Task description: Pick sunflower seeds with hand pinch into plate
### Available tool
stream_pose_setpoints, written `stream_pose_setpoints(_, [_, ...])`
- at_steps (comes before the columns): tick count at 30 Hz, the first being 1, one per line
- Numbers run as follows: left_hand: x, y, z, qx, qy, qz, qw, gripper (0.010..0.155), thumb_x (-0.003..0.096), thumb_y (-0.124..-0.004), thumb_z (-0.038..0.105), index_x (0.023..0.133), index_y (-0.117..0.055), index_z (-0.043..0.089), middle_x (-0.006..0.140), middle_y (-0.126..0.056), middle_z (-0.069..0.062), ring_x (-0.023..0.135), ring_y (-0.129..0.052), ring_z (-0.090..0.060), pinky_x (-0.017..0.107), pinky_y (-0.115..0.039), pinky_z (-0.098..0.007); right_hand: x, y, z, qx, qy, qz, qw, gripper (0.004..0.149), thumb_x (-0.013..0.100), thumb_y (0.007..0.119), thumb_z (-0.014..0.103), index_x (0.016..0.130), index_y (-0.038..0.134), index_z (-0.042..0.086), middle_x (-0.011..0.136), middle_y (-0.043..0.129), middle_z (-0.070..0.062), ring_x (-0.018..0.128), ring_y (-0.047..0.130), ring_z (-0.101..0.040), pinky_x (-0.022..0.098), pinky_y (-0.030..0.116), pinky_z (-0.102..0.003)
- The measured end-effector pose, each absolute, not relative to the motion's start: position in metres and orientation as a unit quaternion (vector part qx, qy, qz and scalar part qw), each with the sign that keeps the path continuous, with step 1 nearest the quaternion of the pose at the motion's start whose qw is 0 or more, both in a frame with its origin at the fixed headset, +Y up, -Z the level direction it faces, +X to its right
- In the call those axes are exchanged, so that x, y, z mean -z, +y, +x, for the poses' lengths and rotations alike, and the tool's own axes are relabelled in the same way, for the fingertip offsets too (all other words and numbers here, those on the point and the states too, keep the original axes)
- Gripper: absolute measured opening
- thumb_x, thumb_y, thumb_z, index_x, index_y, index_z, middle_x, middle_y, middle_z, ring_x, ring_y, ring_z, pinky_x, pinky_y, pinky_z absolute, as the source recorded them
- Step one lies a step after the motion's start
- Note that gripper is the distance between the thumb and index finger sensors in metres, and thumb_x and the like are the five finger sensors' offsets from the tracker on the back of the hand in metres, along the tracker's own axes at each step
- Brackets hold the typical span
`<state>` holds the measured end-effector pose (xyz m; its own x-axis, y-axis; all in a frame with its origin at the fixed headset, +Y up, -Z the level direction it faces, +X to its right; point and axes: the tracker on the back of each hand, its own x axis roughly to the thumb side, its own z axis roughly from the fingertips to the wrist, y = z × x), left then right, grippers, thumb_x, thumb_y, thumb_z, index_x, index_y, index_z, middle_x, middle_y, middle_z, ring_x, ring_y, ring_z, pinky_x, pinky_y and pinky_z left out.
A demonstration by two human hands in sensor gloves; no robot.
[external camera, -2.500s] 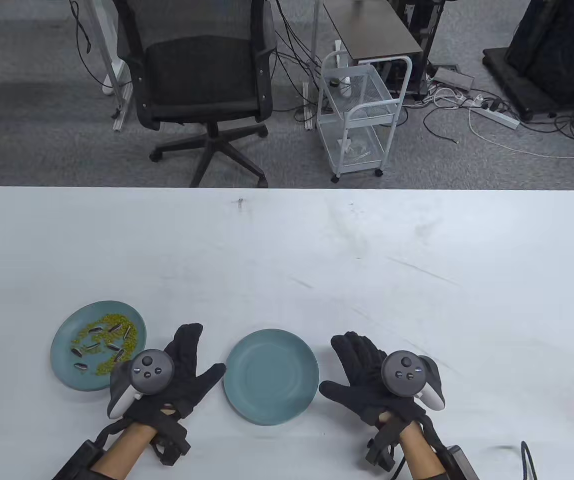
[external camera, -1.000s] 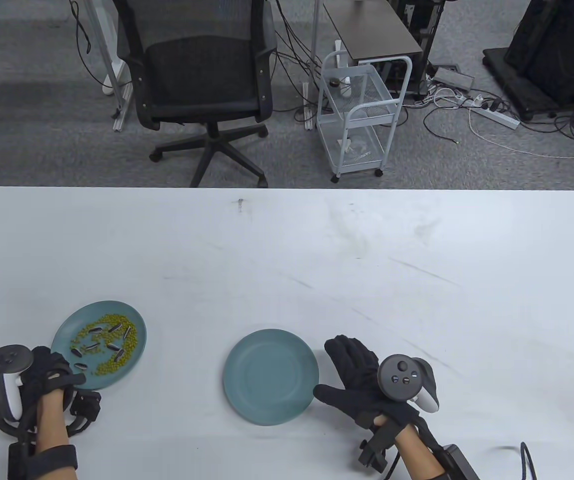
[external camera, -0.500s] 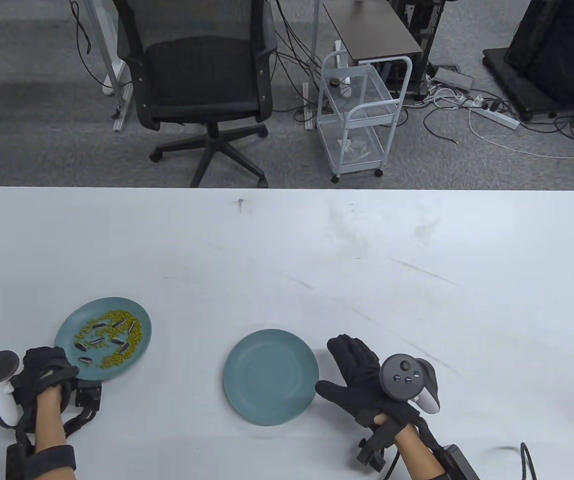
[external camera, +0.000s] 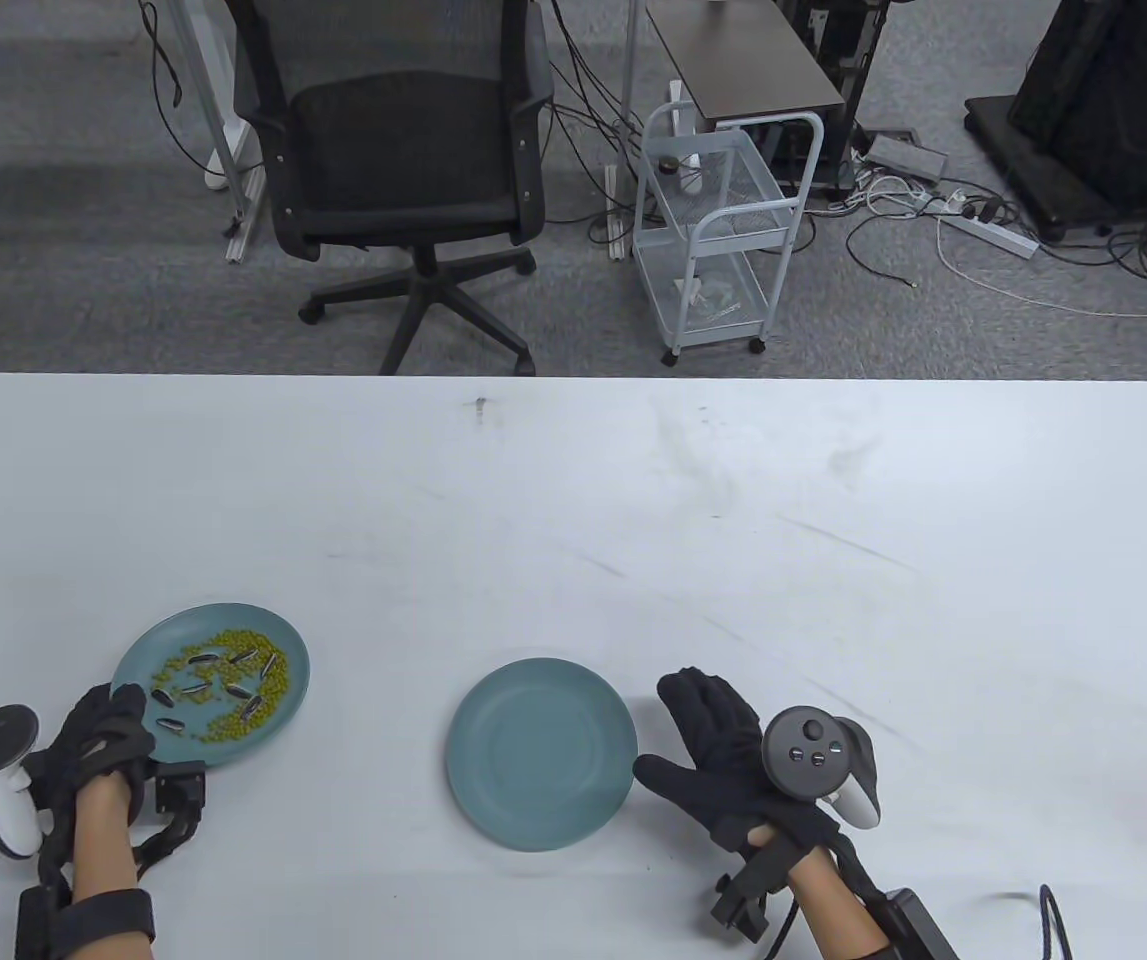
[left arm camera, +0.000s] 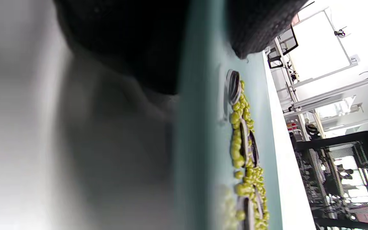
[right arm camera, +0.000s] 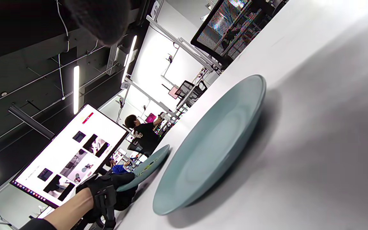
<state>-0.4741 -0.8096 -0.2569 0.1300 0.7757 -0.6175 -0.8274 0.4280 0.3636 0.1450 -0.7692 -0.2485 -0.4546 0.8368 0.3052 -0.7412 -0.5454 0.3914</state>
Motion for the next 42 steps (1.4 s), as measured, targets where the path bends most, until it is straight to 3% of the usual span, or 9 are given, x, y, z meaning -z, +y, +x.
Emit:
stream_pose_setpoints(5, [0.258,-0.804,-0.472,-0.552,0.374,-0.022,0.745,0.043,0.056,-0.07,0.042,0.094,-0.075,0.022,0.088,-0.084,0.0,0.059,-0.107,-0.023,0.041,-0.09,-0.039,0.248,-0.769,0.144,-0.838,0.11,0.25,0.473,0.088,0.06,0.073,0.052,0.11,0.025,-0.002,0.11,0.016,-0.038,0.093,0.009,-0.066,0.058,0.012,-0.079])
stream_pose_setpoints(9, [0.262,-0.803,-0.469,-0.607,0.333,-0.024,0.721,0.043,0.0582,-0.067,0.041,0.098,-0.066,0.023,0.085,-0.092,-0.007,0.053,-0.111,-0.019,0.036,-0.093,-0.036,0.248,-0.77,0.143,-0.835,0.119,0.259,0.471,0.089,0.06,0.073,0.053,0.11,0.025,-0.002,0.11,0.014,-0.038,0.093,0.008,-0.066,0.058,0.011,-0.079])
stream_pose_setpoints(14, [0.263,-0.795,-0.466,-0.618,0.304,-0.008,0.725,0.047,0.061,-0.061,0.041,0.106,-0.052,0.03,0.081,-0.092,-0.001,0.045,-0.106,-0.013,0.033,-0.089,-0.031,0.249,-0.769,0.144,-0.835,0.114,0.258,0.473,0.089,0.06,0.073,0.053,0.11,0.025,-0.002,0.11,0.015,-0.038,0.093,0.008,-0.066,0.058,0.011,-0.079])
stream_pose_setpoints(19, [0.265,-0.784,-0.457,-0.613,0.279,-0.004,0.739,0.046,0.0626,-0.059,0.043,0.106,-0.051,0.03,0.08,-0.091,-0.001,0.043,-0.104,-0.012,0.032,-0.088,-0.029,0.248,-0.769,0.144,-0.835,0.117,0.258,0.471,0.089,0.06,0.073,0.053,0.11,0.025,-0.002,0.11,0.015,-0.038,0.093,0.008,-0.066,0.058,0.011,-0.079])
stream_pose_setpoints(26, [0.279,-0.772,-0.407,-0.616,0.182,-0.044,0.765,0.047,0.062,-0.059,0.042,0.105,-0.05,0.025,0.08,-0.089,-0.003,0.044,-0.103,-0.015,0.033,-0.086,-0.031,0.249,-0.769,0.145,-0.836,0.114,0.255,0.472,0.089,0.06,0.073,0.053,0.11,0.025,-0.002,0.11,0.015,-0.038,0.093,0.008,-0.066,0.058,0.011,-0.079])
stream_pose_setpoints(34, [0.278,-0.78,-0.322,-0.669,0.055,-0.133,0.729,0.047,0.0623,-0.058,0.042,0.105,-0.049,0.024,0.081,-0.088,-0.004,0.045,-0.102,-0.016,0.034,-0.085,-0.032,0.249,-0.768,0.149,-0.84,0.108,0.245,0.472,0.089,0.06,0.073,0.053,0.11,0.025,-0.002,0.11,0.015,-0.038,0.093,0.008,-0.066,0.057,0.011,-0.079])
stream_pose_setpoints(42, [0.269,-0.792,-0.29,-0.661,0.03,-0.155,0.733,0.047,0.0617,-0.059,0.041,0.104,-0.049,0.024,0.081,-0.088,-0.004,0.044,-0.102,-0.017,0.033,-0.085,-0.033,0.249,-0.768,0.151,-0.844,0.108,0.237,0.469,0.09,0.06,0.074,0.052,0.11,0.023,-0.002,0.11,0.014,-0.038,0.093,0.007,-0.066,0.057,0.011,-0.079])
